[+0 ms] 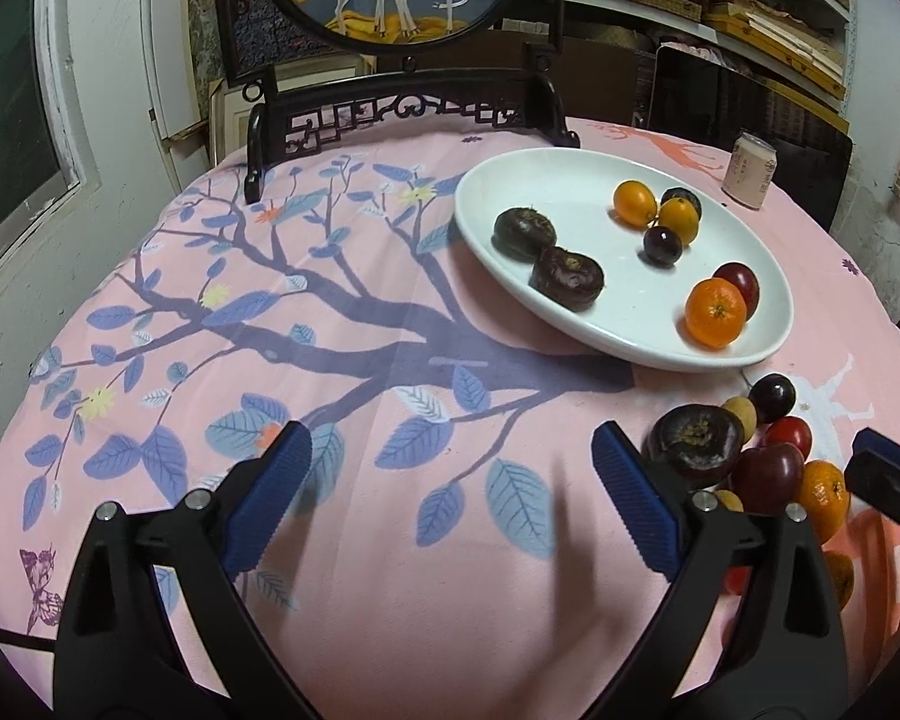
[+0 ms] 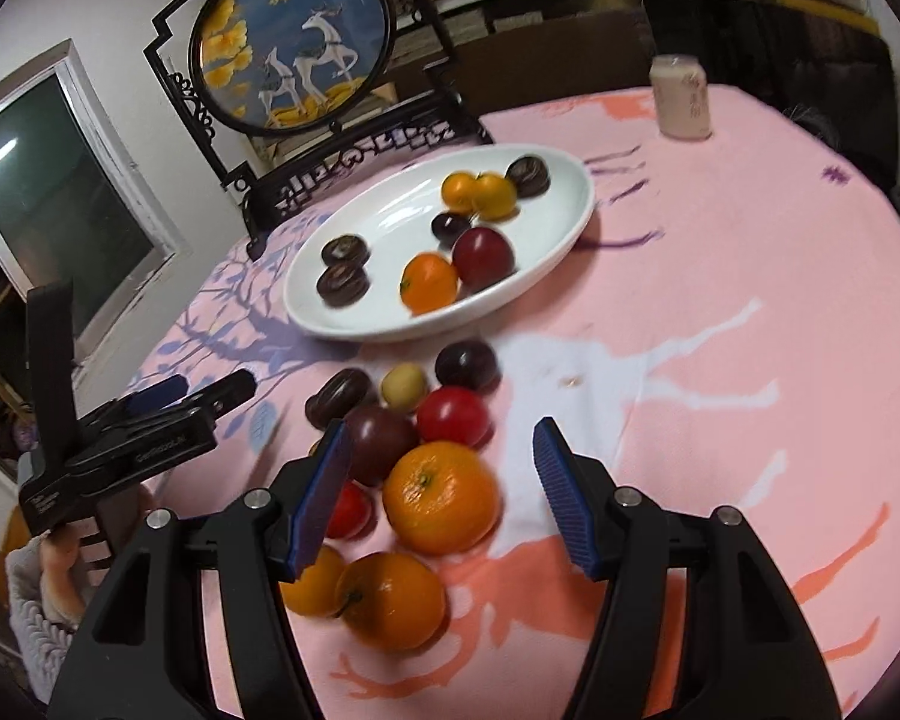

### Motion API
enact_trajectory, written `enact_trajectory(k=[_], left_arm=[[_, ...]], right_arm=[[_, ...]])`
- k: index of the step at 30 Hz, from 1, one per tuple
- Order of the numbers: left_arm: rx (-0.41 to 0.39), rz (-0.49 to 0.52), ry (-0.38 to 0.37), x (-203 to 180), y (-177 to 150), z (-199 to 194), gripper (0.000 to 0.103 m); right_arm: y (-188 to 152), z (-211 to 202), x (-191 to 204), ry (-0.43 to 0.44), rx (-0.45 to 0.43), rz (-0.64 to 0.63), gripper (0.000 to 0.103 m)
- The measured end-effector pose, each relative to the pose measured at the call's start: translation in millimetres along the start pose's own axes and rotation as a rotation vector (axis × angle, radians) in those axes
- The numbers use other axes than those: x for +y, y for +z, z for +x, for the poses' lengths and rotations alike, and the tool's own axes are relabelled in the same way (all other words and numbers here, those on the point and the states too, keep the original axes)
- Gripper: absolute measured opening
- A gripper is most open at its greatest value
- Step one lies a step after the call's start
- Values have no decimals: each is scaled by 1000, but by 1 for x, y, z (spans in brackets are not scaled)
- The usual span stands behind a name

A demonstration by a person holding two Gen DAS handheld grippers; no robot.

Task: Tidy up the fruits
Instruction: 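Grasp a dark brown fruit with the left gripper while the right grasps a tangerine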

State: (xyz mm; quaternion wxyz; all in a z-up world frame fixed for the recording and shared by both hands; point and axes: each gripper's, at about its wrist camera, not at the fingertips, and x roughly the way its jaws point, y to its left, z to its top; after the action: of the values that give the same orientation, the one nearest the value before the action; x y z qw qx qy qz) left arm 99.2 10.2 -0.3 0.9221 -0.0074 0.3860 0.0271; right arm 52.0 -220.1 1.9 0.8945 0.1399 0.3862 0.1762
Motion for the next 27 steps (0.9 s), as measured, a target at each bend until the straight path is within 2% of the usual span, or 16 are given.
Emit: enact_trajectory(k=[6,13,15,22,27], left_arm=[[-4,2,-6,0,0,-2,96],[-3,48,-17,-11,-2,-2,96],[-8,66,-32,-16,-2,-3,96],[-9,119,-161,-43,3,0,97],[-20,176,-141,-60,3,6,100]], right_arm=[[-5,-2,-4,30,14,28,63],[-8,1,-5,21,40,40,63],[-8,2,-8,19,48,58,63],[-7,3,-13,20,56,93,64],[-6,3,-17,18,58,110,65]])
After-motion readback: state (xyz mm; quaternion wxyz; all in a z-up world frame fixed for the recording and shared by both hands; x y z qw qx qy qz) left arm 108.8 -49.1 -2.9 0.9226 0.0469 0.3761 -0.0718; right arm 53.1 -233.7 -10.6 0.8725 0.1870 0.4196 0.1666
